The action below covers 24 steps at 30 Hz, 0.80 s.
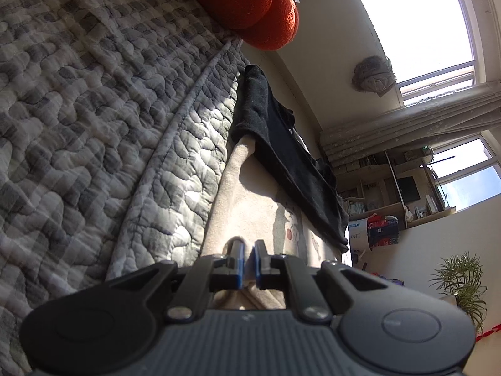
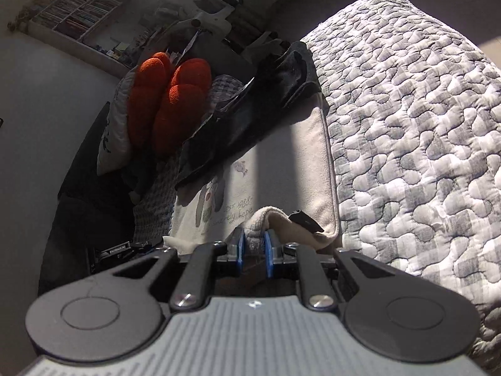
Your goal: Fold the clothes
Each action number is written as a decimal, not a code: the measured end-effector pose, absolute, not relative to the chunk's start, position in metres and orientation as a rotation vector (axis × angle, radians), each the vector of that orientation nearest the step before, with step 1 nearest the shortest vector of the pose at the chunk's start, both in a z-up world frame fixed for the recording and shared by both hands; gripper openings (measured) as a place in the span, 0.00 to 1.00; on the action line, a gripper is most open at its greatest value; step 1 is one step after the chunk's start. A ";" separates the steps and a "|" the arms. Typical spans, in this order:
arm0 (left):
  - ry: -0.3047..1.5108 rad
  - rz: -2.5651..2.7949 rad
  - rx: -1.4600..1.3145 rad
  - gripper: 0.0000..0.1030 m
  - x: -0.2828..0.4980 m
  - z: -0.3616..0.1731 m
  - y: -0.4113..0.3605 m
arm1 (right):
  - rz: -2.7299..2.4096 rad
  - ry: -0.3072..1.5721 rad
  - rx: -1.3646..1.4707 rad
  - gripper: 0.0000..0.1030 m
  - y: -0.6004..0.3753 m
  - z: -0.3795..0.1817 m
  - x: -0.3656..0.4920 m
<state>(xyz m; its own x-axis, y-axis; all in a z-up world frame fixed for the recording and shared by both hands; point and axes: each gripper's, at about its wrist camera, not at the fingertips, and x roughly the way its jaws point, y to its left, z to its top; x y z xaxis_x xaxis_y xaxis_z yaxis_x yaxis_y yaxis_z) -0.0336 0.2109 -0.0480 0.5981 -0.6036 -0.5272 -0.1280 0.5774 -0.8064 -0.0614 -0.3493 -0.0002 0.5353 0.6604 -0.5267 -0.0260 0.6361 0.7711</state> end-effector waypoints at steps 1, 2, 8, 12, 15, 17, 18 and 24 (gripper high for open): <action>0.909 -0.311 -0.959 0.06 -0.030 -0.050 0.212 | 0.431 0.921 0.836 0.17 -0.355 -0.003 -0.051; 0.909 -0.295 -0.978 0.06 -0.027 -0.052 0.212 | 0.399 0.916 0.881 0.16 -0.360 -0.006 -0.042; 0.911 -0.211 -1.052 0.06 -0.009 -0.063 0.212 | 0.229 0.940 1.014 0.16 -0.371 -0.030 -0.002; 0.901 -0.191 -1.123 0.06 -0.007 -0.066 0.217 | 0.189 0.932 1.136 0.17 -0.381 -0.043 0.005; 0.847 -0.173 -1.171 0.07 -0.010 -0.066 0.225 | 0.168 0.871 1.177 0.21 -0.392 -0.041 0.000; 0.822 -0.196 -1.147 0.07 -0.012 -0.062 0.230 | 0.163 0.848 1.106 0.21 -0.395 -0.031 -0.001; 0.817 -0.208 -1.123 0.09 -0.013 -0.059 0.231 | 0.172 0.848 1.061 0.21 -0.393 -0.027 -0.002; 0.785 -0.248 -0.806 0.33 -0.016 -0.036 0.216 | 0.215 0.833 0.691 0.45 -0.364 -0.005 -0.006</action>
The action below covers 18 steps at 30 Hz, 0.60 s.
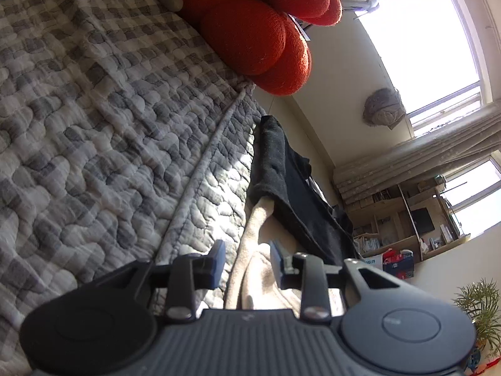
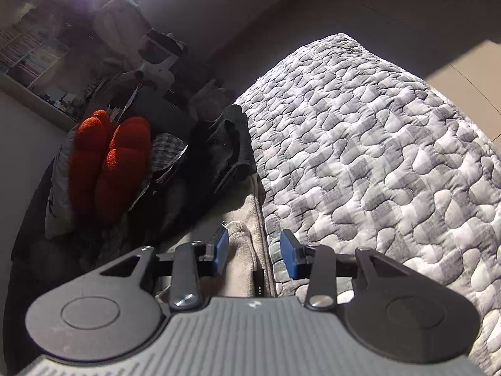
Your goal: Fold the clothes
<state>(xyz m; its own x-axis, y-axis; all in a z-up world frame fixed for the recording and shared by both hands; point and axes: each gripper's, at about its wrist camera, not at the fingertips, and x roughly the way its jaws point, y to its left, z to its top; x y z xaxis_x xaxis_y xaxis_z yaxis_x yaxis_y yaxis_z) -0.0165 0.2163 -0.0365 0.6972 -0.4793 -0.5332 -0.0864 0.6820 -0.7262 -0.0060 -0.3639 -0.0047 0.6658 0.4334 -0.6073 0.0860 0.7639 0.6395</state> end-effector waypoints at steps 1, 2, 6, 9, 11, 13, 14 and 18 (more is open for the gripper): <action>0.779 -0.260 -0.749 0.34 -0.017 -0.034 0.212 | 0.221 0.825 0.627 0.45 -0.356 -0.003 -0.006; 0.773 -0.274 -0.692 0.34 -0.017 -0.032 0.206 | 0.226 0.817 0.563 0.45 -0.349 -0.001 -0.007; 0.754 -0.294 -0.459 0.42 -0.018 -0.024 0.180 | 0.250 0.782 0.314 0.45 -0.318 0.001 -0.006; 0.738 -0.289 -0.306 0.43 -0.017 -0.022 0.161 | 0.256 0.761 0.139 0.45 -0.293 -0.004 -0.003; 0.721 -0.282 -0.220 0.43 -0.015 -0.021 0.150 | 0.261 0.741 0.058 0.45 -0.280 -0.007 -0.003; 0.695 -0.271 -0.145 0.42 -0.015 -0.019 0.140 | 0.263 0.719 -0.014 0.45 -0.269 -0.011 -0.002; 0.683 -0.272 -0.111 0.41 -0.015 -0.018 0.135 | 0.264 0.710 -0.036 0.45 -0.265 -0.013 -0.002; 0.682 -0.283 -0.009 0.38 -0.017 -0.019 0.118 | 0.265 0.699 -0.105 0.45 -0.255 -0.021 0.003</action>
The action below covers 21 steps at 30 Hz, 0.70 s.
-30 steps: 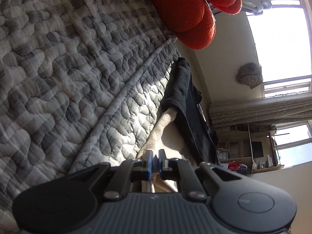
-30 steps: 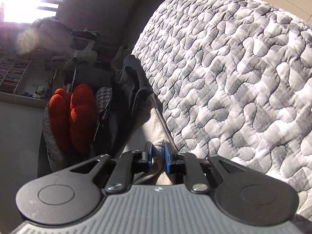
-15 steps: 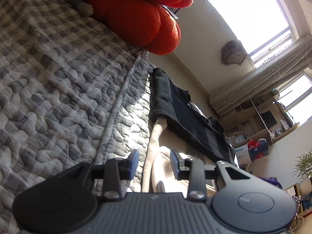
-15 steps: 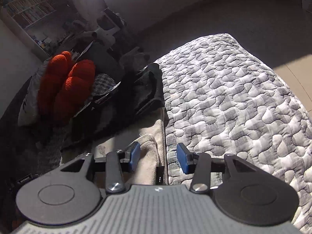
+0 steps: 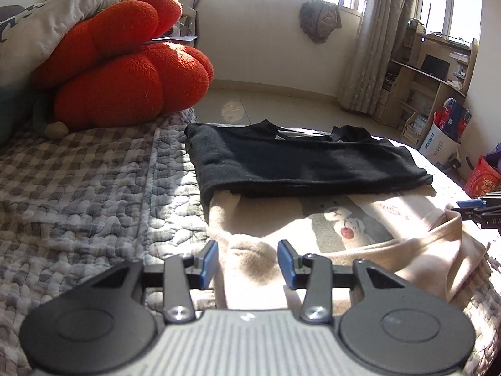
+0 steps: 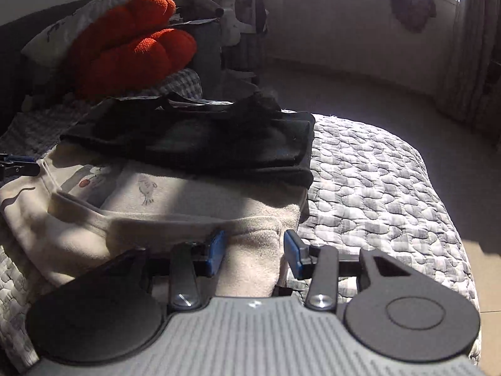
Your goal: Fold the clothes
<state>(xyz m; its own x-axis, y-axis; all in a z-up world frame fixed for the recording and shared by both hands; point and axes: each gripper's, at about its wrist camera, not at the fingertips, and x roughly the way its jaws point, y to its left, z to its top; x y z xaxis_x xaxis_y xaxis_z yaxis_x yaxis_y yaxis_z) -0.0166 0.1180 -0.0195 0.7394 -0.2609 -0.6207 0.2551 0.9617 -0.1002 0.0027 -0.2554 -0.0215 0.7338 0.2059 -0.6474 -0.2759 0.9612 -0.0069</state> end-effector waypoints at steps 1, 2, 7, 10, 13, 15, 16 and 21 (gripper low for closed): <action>0.689 -0.284 0.011 0.34 -0.017 -0.021 0.115 | 0.263 0.698 -0.118 0.43 -0.253 -0.024 0.004; 0.691 -0.281 0.024 0.33 -0.017 -0.022 0.113 | 0.266 0.696 -0.124 0.41 -0.252 -0.026 0.005; 0.680 -0.264 -0.026 0.09 -0.021 -0.023 0.120 | 0.272 0.657 -0.103 0.18 -0.254 -0.029 0.000; 0.647 -0.258 -0.097 0.08 -0.026 -0.021 0.128 | 0.267 0.631 -0.069 0.09 -0.258 -0.024 -0.009; 0.582 -0.236 -0.177 0.07 -0.036 -0.016 0.140 | 0.239 0.583 -0.039 0.09 -0.265 -0.018 -0.018; 0.534 -0.223 -0.228 0.07 -0.041 -0.013 0.148 | 0.223 0.548 -0.004 0.08 -0.273 -0.012 -0.023; 0.516 -0.213 -0.246 0.07 -0.041 -0.011 0.150 | 0.216 0.535 0.019 0.08 -0.277 -0.010 -0.022; 0.483 -0.178 -0.292 0.07 -0.030 -0.007 0.152 | 0.181 0.495 0.076 0.08 -0.287 -0.005 -0.010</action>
<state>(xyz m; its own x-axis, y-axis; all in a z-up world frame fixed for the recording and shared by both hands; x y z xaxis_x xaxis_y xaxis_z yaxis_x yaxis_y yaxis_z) -0.0303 0.1516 -0.0068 0.8715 -0.2359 -0.4298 0.0991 0.9433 -0.3168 -0.0096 -0.2866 -0.0051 0.8641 0.1911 -0.4656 -0.1543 0.9812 0.1163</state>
